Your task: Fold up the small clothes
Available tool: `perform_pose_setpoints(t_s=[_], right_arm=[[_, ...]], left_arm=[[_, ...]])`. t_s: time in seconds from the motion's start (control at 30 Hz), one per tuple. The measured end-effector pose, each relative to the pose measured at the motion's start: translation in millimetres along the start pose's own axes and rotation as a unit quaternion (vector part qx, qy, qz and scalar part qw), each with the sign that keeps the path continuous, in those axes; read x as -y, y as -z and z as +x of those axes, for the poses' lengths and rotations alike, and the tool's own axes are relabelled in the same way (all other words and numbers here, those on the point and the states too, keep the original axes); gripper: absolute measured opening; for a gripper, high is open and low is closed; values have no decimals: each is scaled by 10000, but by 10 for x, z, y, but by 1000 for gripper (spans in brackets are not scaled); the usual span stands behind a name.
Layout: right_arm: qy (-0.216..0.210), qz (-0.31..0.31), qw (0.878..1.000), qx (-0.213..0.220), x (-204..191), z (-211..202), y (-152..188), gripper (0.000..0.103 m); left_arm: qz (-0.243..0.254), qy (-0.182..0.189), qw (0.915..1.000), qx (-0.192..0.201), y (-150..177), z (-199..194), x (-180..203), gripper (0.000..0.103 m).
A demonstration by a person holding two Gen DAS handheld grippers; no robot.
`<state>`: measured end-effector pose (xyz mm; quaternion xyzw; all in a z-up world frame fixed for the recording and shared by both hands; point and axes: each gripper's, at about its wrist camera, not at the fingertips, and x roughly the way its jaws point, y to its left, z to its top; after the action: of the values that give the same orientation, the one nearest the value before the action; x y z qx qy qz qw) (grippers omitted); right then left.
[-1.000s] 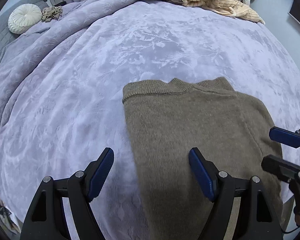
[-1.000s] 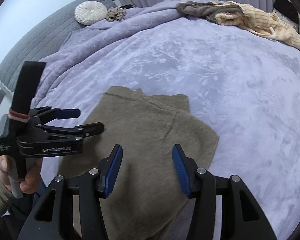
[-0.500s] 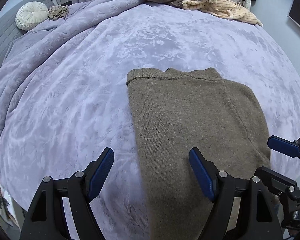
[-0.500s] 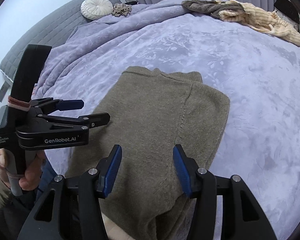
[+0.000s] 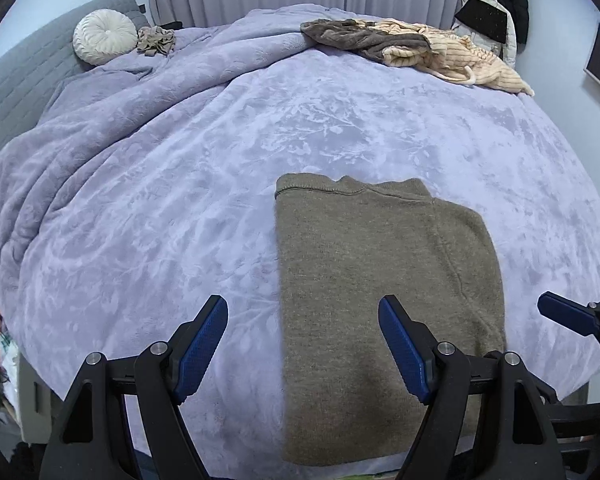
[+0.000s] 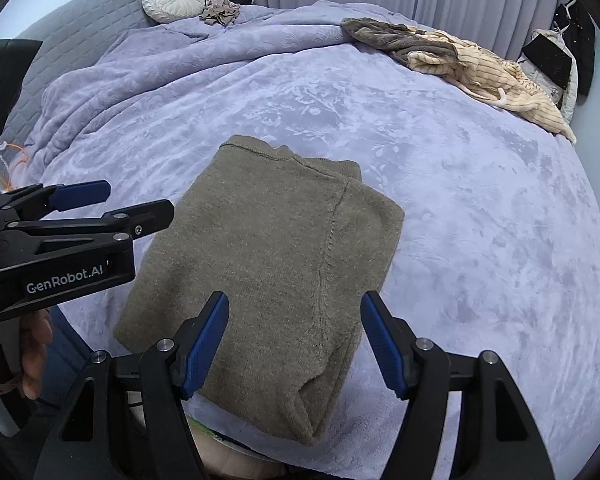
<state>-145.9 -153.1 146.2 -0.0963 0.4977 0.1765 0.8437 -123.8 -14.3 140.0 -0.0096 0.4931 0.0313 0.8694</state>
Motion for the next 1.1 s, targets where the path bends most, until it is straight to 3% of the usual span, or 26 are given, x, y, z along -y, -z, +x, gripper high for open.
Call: perform_pose_setpoints(t_s=[0.13,0.33,0.6,0.73,0.8,0.9,1.1], right_arm=[[149,-73,9999,3,-47,-10,13,72],[284,-65,9996,-36,-45,-1,-1,72],[404,-74,9991,-116,-5,48,-50,72],[414,-95,9990,-112,18,55,-78,72],[416,-101,9990,-112,26,57,-100,72],[432,-106,9990,-102,33,60,-125,72],[487,-114,9987,-118,29,67,-166,72]], left_arm=[[-45,-7,9998,-181,-7,67,-26,79],[-31,-342,9987,-370,3,154,-25,79],[-65,-57,9989,-465,5,170,-32,79],[-177,-362,9987,-314,-15,110,-33,79],[-243,-324,9987,-315,-20,97,-47,79],[-159,-169,9978,-614,-19,154,-28,79],[-69,-275,9977,-618,-7,215,23,79]])
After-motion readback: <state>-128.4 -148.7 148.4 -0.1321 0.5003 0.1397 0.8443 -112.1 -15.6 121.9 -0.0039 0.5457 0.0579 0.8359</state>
